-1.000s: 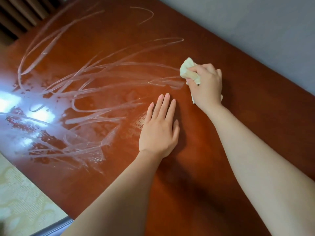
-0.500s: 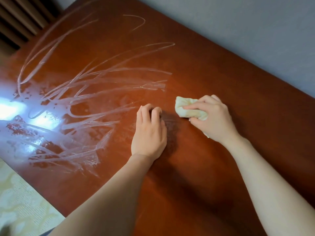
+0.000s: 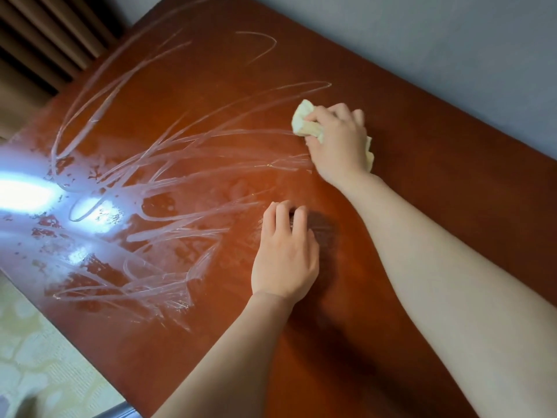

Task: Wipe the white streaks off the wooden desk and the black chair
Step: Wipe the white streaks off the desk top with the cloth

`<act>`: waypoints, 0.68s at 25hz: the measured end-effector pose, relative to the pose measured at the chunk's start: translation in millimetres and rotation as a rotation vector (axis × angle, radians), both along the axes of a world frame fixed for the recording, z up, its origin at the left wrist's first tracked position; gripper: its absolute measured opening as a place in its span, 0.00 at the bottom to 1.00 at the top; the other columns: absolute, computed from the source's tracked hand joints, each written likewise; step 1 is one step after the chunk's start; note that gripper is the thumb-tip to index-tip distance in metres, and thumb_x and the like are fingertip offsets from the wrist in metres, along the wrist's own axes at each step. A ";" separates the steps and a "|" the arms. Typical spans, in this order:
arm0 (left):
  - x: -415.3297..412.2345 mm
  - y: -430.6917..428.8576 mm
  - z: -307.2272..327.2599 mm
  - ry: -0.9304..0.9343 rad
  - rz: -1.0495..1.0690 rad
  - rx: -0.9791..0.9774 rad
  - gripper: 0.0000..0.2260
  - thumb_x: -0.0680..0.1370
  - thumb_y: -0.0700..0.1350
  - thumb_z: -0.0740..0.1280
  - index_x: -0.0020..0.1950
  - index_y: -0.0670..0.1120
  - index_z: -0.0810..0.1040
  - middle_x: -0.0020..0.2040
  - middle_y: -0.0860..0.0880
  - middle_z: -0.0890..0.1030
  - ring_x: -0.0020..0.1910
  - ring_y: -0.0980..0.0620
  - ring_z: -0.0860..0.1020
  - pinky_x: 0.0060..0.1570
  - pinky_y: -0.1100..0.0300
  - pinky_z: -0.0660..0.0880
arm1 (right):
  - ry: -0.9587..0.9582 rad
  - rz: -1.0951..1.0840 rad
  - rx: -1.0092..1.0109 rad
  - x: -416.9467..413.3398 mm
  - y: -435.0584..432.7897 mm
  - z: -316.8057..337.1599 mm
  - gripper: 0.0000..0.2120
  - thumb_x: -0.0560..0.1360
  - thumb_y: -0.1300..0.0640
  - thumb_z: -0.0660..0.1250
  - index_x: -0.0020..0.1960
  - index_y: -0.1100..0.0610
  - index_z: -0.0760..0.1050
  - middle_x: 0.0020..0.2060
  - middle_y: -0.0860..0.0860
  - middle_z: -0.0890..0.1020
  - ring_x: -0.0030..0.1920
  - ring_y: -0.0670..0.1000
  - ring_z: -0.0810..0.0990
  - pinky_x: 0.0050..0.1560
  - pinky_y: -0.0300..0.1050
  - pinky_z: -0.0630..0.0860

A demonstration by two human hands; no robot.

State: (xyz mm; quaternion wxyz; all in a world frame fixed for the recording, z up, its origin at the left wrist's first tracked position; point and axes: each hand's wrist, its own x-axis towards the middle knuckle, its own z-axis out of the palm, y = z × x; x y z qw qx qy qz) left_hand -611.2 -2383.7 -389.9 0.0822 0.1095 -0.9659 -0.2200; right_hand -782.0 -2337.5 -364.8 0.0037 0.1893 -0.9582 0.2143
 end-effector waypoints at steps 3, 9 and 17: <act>-0.1 -0.4 -0.7 0.010 -0.008 0.014 0.12 0.77 0.43 0.55 0.55 0.39 0.72 0.56 0.40 0.72 0.58 0.37 0.68 0.59 0.43 0.71 | -0.065 0.208 -0.037 21.4 -6.7 1.4 0.13 0.75 0.58 0.64 0.59 0.51 0.76 0.57 0.49 0.75 0.57 0.55 0.67 0.55 0.46 0.65; 0.9 -0.3 0.1 0.078 -0.044 0.019 0.10 0.76 0.41 0.54 0.50 0.39 0.72 0.53 0.40 0.73 0.56 0.41 0.65 0.59 0.44 0.70 | -0.208 0.304 -0.110 61.4 31.7 6.3 0.13 0.74 0.59 0.63 0.54 0.47 0.80 0.49 0.40 0.73 0.50 0.44 0.62 0.50 0.37 0.57; 0.3 0.1 -1.4 0.096 -0.012 0.014 0.12 0.77 0.42 0.55 0.55 0.39 0.72 0.56 0.41 0.72 0.60 0.40 0.65 0.70 0.45 0.57 | -0.119 0.004 -0.210 48.5 72.7 0.5 0.13 0.68 0.60 0.68 0.50 0.46 0.81 0.47 0.43 0.76 0.50 0.52 0.71 0.52 0.45 0.67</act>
